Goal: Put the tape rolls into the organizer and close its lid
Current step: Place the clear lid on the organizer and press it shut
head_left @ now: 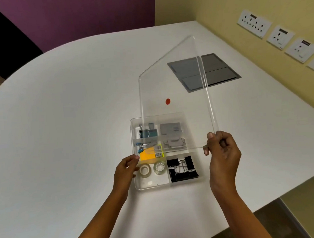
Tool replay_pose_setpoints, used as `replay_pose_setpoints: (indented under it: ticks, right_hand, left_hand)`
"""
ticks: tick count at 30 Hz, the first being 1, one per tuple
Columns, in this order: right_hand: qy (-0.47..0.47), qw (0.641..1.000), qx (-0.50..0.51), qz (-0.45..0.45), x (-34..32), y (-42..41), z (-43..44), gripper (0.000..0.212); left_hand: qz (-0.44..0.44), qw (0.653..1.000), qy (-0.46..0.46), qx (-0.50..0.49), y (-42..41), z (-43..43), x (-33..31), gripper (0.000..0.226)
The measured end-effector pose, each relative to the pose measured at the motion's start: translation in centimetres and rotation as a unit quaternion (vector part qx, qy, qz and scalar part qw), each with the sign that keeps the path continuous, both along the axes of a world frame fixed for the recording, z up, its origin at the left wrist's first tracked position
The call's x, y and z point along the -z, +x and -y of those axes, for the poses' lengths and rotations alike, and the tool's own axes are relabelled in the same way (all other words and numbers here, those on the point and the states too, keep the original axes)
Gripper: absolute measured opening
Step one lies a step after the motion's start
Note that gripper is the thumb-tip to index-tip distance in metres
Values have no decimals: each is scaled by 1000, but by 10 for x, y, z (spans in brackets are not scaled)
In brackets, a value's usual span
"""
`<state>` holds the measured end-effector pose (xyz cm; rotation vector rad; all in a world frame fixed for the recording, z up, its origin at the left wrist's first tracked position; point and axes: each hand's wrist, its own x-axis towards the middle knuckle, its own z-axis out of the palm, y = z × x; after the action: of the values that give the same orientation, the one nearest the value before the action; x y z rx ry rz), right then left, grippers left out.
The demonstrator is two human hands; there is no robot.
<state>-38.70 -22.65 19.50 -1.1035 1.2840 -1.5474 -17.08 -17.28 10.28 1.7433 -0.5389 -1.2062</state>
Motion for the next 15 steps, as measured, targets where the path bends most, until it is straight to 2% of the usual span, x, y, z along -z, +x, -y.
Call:
replay_pose_setpoints:
  ticks: [3, 5, 9, 12, 15]
  right_hand:
    - [74, 986, -58, 138, 11, -7, 3, 19]
    - [111, 977, -79, 164, 23, -13, 3, 18]
    - [185, 967, -78, 156, 55, -23, -3, 21]
    - [239, 959, -72, 137, 77, -33, -8, 19]
    - [285, 954, -53, 82, 93, -42, -12, 18]
  left_hand:
    - [-65, 997, -4, -32, 6, -7, 0, 25]
    - [-83, 996, -1, -45, 9, -10, 1, 25]
    - [-89, 994, 16, -60, 10, -17, 2, 18]
    - [-54, 997, 26, -57, 6, -25, 10, 14]
    - [-10, 998, 39, -46, -1, -33, 18, 15]
